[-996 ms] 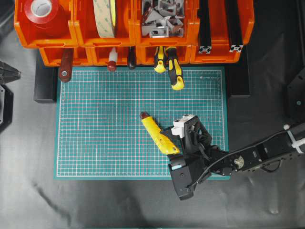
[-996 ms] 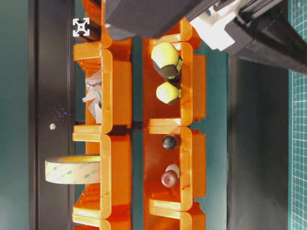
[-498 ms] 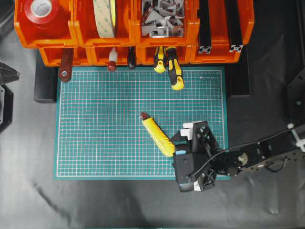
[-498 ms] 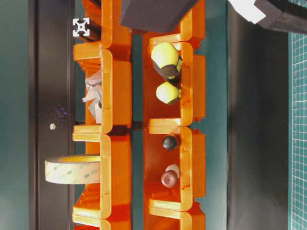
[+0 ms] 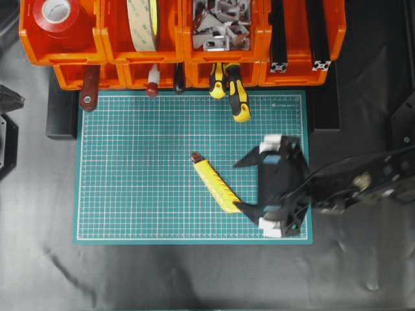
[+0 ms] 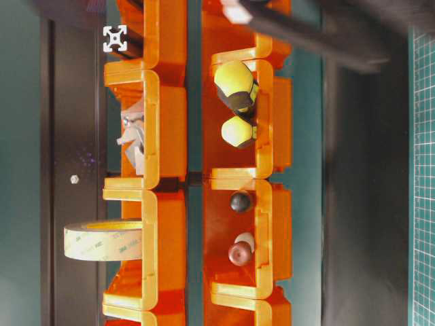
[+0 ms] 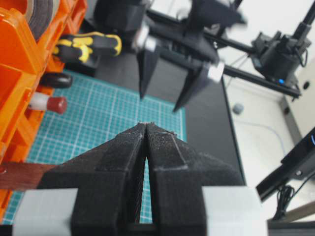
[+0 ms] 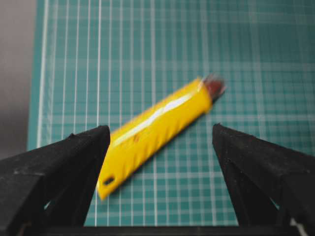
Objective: Pick cutter from container rack with right arm.
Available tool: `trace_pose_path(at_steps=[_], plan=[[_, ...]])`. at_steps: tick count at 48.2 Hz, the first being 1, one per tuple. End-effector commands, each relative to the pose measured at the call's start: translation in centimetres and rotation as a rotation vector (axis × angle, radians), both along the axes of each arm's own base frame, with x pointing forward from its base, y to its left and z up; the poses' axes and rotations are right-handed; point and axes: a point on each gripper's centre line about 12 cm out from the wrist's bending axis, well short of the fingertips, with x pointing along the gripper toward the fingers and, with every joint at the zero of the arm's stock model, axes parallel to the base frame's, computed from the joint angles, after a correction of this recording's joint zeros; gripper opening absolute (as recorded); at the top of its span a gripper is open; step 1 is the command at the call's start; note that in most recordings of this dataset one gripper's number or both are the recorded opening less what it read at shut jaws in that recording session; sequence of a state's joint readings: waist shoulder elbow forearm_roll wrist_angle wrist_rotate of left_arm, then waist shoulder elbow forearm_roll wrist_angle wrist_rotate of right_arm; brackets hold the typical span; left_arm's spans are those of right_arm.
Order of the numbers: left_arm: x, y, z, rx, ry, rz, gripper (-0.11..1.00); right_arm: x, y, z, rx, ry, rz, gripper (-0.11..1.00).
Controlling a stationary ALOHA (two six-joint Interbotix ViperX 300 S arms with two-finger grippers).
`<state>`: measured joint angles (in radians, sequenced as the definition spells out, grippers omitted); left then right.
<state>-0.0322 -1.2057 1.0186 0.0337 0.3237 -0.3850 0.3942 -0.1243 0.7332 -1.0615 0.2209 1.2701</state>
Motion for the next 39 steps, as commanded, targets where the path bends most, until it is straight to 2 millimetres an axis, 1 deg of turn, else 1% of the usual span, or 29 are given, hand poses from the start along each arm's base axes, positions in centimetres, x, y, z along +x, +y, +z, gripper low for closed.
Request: trace_pose_path(at_steps=[1,5,9,17,39], plan=[[0.0,0.0,0.8,0.008,-0.020,0.000,0.00,-0.4,-0.1,3.0,0.047,-0.090,0.023,0.80],[0.0,0.0,0.8,0.021,-0.023,-0.002,0.00,-1.0,-0.2,4.4,0.078,-0.137,0.043,0.80],[-0.1,0.0,1.0,0.034,-0.033,-0.003,0.00,-1.7,-0.4,5.1,0.096,-0.161,0.055,0.80],[-0.2,0.1,1.1,0.054,-0.039,-0.003,0.00,-2.7,-0.4,5.4,0.120,-0.179,0.075,0.80],[-0.4,0.1,1.4,0.058,-0.052,-0.003,0.00,-2.6,-0.3,5.2,0.117,-0.174,0.076,0.80]])
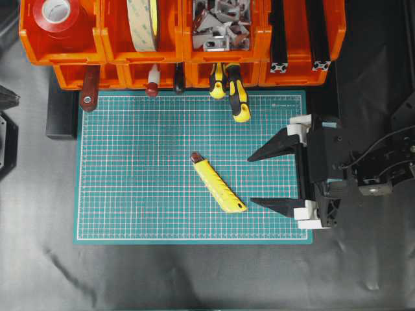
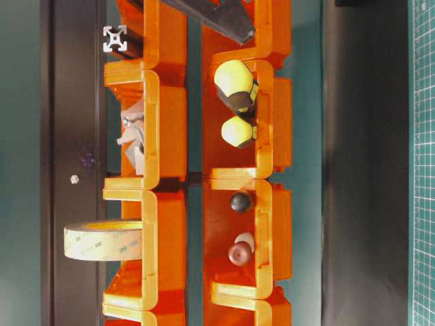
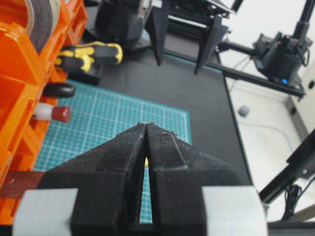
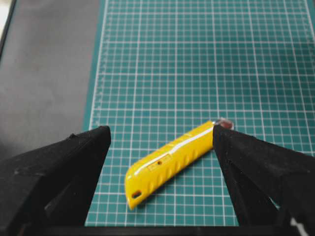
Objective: Pick cutter from container rack with right arm.
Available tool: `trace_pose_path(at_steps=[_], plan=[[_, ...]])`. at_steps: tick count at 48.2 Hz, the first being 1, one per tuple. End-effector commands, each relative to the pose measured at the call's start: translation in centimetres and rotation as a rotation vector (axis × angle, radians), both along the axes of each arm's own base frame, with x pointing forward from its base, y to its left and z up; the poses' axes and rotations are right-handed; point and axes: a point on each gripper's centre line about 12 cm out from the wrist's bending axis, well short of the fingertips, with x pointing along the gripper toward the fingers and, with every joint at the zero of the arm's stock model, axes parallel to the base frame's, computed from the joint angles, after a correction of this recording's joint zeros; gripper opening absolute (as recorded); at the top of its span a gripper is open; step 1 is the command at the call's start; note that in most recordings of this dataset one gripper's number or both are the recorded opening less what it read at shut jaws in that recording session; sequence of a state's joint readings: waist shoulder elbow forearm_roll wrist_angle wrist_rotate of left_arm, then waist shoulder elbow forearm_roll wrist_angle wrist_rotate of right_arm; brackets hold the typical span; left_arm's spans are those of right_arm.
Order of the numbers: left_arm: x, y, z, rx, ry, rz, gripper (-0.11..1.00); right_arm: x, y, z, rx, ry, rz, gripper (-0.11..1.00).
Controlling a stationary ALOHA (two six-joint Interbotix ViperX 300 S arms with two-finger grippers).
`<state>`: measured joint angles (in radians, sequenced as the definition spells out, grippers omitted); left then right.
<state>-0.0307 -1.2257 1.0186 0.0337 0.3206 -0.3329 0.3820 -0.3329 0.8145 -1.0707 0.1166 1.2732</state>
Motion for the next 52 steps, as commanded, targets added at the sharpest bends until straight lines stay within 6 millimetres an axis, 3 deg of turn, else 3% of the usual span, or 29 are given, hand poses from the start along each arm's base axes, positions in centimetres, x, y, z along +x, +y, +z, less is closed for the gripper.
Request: trace_pose_path(at_steps=[1,38,52], plan=[[0.0,0.1,1.0,0.007,-0.026,0.003,0.00,0.3,0.1,0.8,0.011,-0.023,0.005,0.80],[0.0,-0.1,1.1,0.016,-0.033,-0.011,0.00,0.5,0.1,0.4,0.003,-0.007,-0.010,0.80],[-1.1,-0.2,1.8,0.051,-0.038,-0.020,0.00,0.3,-0.3,0.1,-0.007,0.005,-0.029,0.80]])
